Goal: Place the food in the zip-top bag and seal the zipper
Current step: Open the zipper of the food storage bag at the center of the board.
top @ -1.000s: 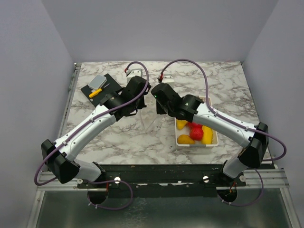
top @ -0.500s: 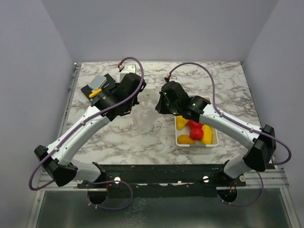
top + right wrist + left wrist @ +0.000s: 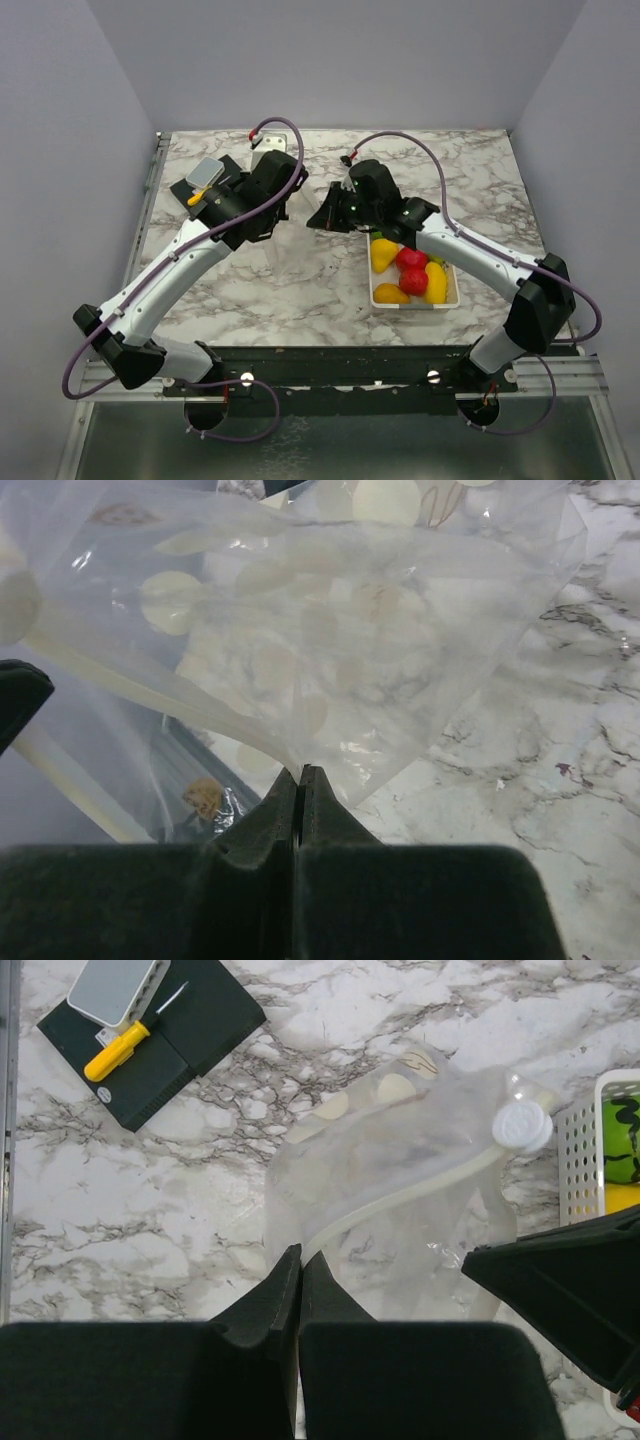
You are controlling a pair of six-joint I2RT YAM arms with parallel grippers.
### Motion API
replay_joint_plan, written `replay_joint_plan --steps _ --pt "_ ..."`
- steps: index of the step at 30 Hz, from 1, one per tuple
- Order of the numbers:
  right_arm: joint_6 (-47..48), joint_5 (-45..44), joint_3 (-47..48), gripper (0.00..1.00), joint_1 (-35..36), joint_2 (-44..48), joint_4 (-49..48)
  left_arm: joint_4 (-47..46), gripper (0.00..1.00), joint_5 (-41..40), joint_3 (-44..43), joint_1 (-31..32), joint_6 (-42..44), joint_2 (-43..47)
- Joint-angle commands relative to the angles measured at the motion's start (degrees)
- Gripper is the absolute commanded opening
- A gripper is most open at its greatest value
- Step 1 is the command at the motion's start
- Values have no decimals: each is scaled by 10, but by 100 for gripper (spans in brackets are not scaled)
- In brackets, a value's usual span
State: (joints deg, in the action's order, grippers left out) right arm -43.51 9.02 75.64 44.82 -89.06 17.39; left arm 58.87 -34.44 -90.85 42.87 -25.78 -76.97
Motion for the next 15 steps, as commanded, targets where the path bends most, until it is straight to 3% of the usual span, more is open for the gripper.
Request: replay_joint_plan --steps 1,8,15 --pt "-18 85 -2 1 -5 -36 -58 -12 0 31 11 2 5 -17" --pt "-35 129 16 1 -7 -86 -91 -37 0 74 11 15 0 -48" --pt "13 61 22 1 -19 -82 2 -75 0 81 54 25 -18 -72"
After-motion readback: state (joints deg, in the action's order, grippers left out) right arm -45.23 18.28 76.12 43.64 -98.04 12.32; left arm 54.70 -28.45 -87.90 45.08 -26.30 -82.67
